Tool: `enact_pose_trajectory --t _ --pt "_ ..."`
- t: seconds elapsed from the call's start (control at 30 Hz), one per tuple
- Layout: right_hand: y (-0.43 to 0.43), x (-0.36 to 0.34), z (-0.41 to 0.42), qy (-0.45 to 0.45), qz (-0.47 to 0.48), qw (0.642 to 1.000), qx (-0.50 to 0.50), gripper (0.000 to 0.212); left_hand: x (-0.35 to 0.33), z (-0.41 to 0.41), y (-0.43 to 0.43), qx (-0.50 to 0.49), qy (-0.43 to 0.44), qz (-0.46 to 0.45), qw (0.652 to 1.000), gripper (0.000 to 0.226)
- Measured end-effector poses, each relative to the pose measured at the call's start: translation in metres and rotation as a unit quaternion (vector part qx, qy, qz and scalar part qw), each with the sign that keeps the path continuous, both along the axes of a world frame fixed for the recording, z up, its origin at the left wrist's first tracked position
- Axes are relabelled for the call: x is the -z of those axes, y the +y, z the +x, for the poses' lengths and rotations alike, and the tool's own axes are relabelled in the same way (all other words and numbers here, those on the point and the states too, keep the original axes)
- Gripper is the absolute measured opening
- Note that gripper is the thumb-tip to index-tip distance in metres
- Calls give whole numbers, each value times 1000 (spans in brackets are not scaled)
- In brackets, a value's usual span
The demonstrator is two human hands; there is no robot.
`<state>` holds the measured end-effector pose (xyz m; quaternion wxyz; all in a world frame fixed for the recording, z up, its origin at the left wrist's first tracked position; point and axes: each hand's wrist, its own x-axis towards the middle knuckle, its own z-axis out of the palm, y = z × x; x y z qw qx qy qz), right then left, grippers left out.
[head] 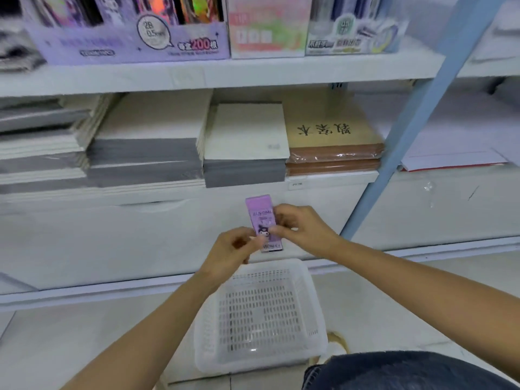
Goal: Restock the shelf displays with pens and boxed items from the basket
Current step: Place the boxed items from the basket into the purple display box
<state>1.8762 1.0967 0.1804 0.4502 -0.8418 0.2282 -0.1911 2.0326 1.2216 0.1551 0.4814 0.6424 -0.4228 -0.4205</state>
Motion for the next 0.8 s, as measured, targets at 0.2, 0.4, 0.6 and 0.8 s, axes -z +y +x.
enact_pose_trajectory --t 0.2,0.4,0.6,0.8 --pt "29 -96 27 -113 14 993 -11 52 -67 19 11 -43 -215 -155 963 14" --pt "39 -194 65 -176 -101 979 6 25 -150 62 37 -80 -436 -243 863 36" --pt "43 -278 108 -298 -181 936 54 20 -208 114 53 -207 -584 -268 738 41" --pt "35 -312 154 -280 -271 916 91 17 -220 138 46 -171 -675 -141 704 70"
